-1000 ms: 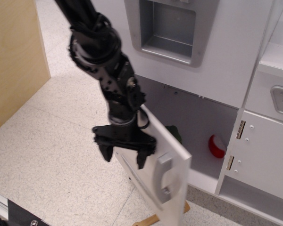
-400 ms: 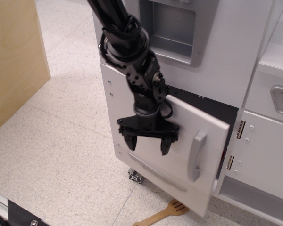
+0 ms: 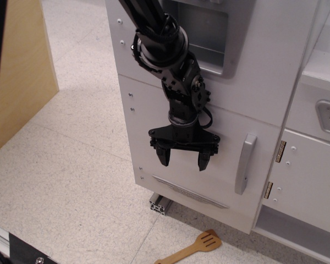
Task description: Close low fridge
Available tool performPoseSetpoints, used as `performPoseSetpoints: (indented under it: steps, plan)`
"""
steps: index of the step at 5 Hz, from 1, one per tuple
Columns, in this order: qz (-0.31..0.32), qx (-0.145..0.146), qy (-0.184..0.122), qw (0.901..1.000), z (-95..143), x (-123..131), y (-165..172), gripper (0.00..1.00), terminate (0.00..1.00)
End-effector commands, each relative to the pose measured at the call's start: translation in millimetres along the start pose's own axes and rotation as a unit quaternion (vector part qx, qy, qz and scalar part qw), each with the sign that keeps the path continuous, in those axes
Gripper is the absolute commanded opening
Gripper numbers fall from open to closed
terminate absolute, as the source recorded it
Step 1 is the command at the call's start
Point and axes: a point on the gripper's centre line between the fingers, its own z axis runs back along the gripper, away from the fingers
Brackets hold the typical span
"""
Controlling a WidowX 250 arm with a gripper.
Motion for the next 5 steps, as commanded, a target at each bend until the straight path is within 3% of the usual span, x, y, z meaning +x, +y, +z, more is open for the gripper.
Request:
performPoseSetpoints:
  steps: [1, 4, 5]
  plan:
    - [-0.021, -0.007, -0.029, 0.9993, 23.5, -0.7, 4.7, 1.00, 0.00]
    - [-0.034, -0.010, -0.026, 0.9991, 29.5, -10.9, 11.0, 1.00, 0.00]
    - [-0.034, -0.010, -0.026, 0.9991, 29.5, -10.9, 11.0, 1.00, 1.00]
